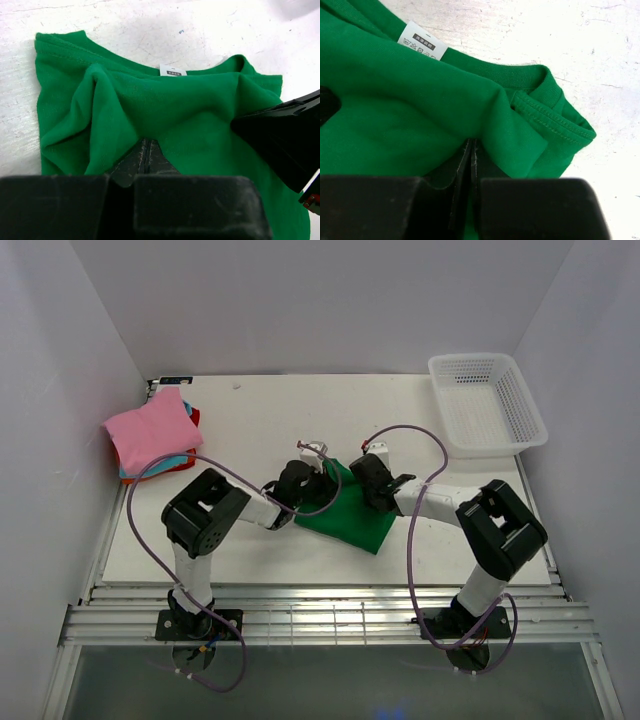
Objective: Fold and stack the t-shirts
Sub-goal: Fold the tshirt
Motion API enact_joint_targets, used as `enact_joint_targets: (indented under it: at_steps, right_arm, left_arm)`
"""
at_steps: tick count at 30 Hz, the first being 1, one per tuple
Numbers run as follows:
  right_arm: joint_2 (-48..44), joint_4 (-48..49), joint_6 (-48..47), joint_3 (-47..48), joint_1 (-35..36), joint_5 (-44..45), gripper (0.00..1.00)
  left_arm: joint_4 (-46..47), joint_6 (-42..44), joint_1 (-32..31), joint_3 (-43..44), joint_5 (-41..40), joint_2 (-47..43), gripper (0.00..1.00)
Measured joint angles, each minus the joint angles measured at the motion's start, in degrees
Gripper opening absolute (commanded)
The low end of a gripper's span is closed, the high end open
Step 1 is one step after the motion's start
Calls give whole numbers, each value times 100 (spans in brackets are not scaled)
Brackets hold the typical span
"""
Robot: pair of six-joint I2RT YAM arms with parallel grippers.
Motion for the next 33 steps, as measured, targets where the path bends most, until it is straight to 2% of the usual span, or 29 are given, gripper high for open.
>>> enact_joint_targets:
  at_steps: [7, 14, 22, 25, 26, 28, 30, 31, 33]
  right_arm:
    - [162, -22, 87, 138, 0, 66, 8]
    - [549, -33, -83, 599, 0, 13, 8]
    - [752, 20, -247, 857, -2, -168, 10]
    - [717, 42, -352, 855, -2, -186, 16]
    - [686, 39, -391, 848, -2, -195, 19]
    - [529, 26, -505, 804, -2, -170, 23]
    - [173, 2, -603, 710, -2, -90, 36]
    - [-72, -7, -658, 671, 0, -59, 41]
    - [-660, -22, -787, 656, 0, 22, 52]
  left_arm:
    - [492, -256, -2, -319, -103, 50, 0]
    - [1113, -584, -81, -1038, -450, -179, 0]
    - [1228, -671, -229, -1344, -802, -391, 0]
    - [997, -520, -254, -1283, -968, -501, 14]
    - [828, -433, -269, -1220, -1047, -560, 31]
    - [367, -160, -302, -970, -1255, -688, 55]
    - [-122, 96, -315, -564, -1545, -850, 78]
    - [-321, 232, -317, -321, -1714, -944, 87]
    - [-798, 407, -317, 164, -2100, -1228, 98]
